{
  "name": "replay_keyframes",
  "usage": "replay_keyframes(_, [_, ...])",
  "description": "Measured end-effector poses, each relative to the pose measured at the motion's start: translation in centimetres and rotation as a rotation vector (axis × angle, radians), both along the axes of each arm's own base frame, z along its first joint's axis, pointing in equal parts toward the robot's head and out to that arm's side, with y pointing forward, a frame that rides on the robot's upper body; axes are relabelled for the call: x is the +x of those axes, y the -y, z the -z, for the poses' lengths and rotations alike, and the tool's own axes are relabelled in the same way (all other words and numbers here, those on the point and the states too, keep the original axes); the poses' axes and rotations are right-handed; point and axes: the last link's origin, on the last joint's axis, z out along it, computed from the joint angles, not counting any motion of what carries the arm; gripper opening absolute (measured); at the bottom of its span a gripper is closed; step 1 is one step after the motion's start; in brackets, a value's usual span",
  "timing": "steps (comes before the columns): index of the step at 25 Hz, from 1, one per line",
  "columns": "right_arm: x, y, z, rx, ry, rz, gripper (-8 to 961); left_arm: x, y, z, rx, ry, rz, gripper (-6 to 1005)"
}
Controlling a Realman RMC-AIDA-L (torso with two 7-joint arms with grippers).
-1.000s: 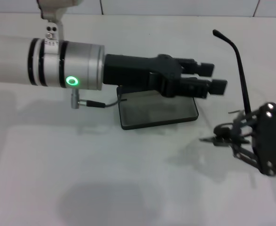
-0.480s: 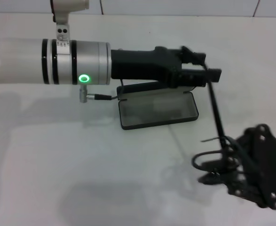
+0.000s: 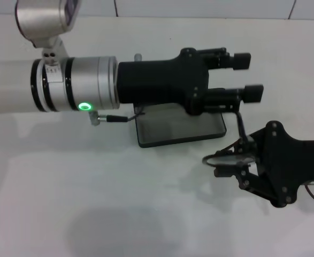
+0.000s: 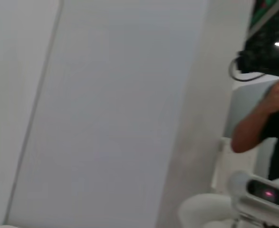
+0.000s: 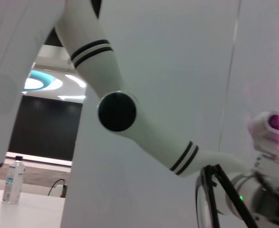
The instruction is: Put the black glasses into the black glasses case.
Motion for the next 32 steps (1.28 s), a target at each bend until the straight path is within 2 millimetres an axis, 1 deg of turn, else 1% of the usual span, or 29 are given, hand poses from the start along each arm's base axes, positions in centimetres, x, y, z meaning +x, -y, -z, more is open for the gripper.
replay_keyframes(7, [0.3,-0.1,-0.2,0.003,0.004,0.025,108,0.1,0.8,0.8,-0.047,-0.045,0.049,714])
replay_keyframes(11, [0.6,0.0,-0.3,0.002,0.013,0.03,107,0.1,0.8,0.8,-0.046,-0.047,0.051,713])
replay_keyframes(17, [1.3,-0.1,-0.7,0.001,0.053,0.055,107,-0.2,0.4,0.4,-0.026,-0.046,0.031,713])
replay_keyframes(20, [2.0,-0.2,0.0,0.025,0.14,0.052,107,-0.9,-0.5,-0.3,0.031,-0.031,-0.033,713])
replay_keyframes(21, [2.3,-0.4,0.2,0.062,0.177,0.064,107,-0.9,-0.5,-0.3,0.031,-0.031,-0.033,714])
replay_keyframes(22, [2.7,-0.6,0.3,0.106,0.212,0.079,107,-1.9,-1.5,-1.1,0.094,-0.018,-0.104,714])
replay_keyframes(23, [3.0,-0.9,0.3,0.144,0.242,0.096,107,-2.1,-1.6,-1.3,0.104,-0.016,-0.114,714])
replay_keyframes(25, [3.0,-1.8,0.3,0.219,0.298,0.125,108,-3.0,-2.3,-2.0,0.158,-0.003,-0.174,714])
replay_keyframes(29, [2.1,-3.7,0.8,0.33,0.391,0.165,108,-4.2,-2.7,-2.9,0.209,0.022,-0.233,713])
replay_keyframes(32, [0.9,-5.1,2.0,0.398,0.462,0.169,108,-4.2,-2.7,-3.0,0.212,0.023,-0.234,713])
